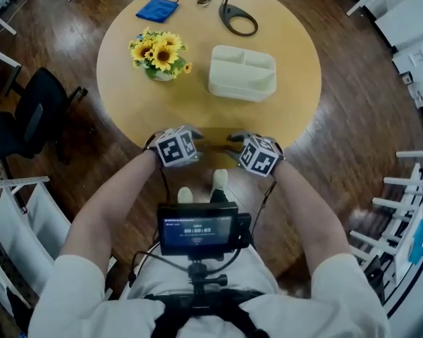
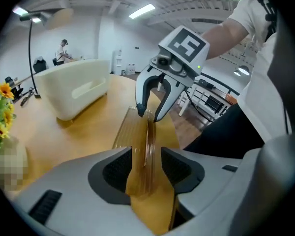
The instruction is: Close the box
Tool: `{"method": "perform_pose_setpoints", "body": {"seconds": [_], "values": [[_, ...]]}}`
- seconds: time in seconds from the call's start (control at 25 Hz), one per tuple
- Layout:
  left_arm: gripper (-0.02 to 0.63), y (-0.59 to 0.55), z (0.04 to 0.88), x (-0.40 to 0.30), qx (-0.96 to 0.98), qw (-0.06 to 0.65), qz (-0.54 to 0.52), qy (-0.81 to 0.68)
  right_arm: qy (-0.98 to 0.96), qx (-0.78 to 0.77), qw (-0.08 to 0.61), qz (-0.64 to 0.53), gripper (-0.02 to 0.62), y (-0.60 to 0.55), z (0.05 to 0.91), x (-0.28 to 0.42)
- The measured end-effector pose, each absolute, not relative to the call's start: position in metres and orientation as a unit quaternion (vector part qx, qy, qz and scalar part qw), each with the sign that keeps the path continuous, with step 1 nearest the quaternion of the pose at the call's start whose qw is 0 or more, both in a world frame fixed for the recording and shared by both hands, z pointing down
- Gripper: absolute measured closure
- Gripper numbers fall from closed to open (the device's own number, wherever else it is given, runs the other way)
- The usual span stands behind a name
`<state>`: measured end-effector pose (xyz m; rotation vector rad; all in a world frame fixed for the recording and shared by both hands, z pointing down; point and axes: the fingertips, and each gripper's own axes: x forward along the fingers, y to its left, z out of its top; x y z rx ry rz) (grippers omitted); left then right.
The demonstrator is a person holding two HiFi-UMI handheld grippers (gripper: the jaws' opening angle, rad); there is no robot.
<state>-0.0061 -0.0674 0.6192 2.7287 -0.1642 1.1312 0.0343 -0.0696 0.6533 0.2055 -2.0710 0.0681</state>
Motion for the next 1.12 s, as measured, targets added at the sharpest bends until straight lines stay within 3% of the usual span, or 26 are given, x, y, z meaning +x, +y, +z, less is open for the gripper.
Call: {"method": "perform_pose_setpoints", "body": {"seconds": [0.08,0.24,0.28,0.36,0.48,0.72,1.12], "values": [[0.423,-0.067,0.630,-0.002,0.915,0.097,0.388,-0.045,-0.856,0.062,0.513,0.029,0.474,-0.069,0.661,0.035],[0.538,-0.072,0.642,-0.001,0.911,0.092,0.399,-0.044,-0.856,0.037,0.515,0.025,0.505,-0.069,0.662,0.030],[0.540,-0.072,0.644,-0.002,0.911,0.102,0.397,-0.047,-0.857,0.035,0.513,0.025,0.506,-0.069,0.663,0.031],[0.543,-0.072,0.645,-0.002,0.910,0.114,0.396,-0.046,-0.860,0.031,0.509,0.015,0.575,-0.068,0.663,0.031],[0.598,-0.067,0.644,0.001,0.908,0.095,0.406,-0.031,-0.861,0.027,0.508,0.009,0.583,-0.066,0.664,0.033],[0.604,-0.062,0.625,0.007,0.914,0.071,0.399,-0.003,-0.869,0.024,0.494,0.013,0.583,-0.060,0.646,0.038],[0.606,-0.079,0.524,0.020,0.917,0.014,0.396,0.038,-0.878,0.040,0.473,-0.054,0.581,-0.080,0.543,0.051]]}}
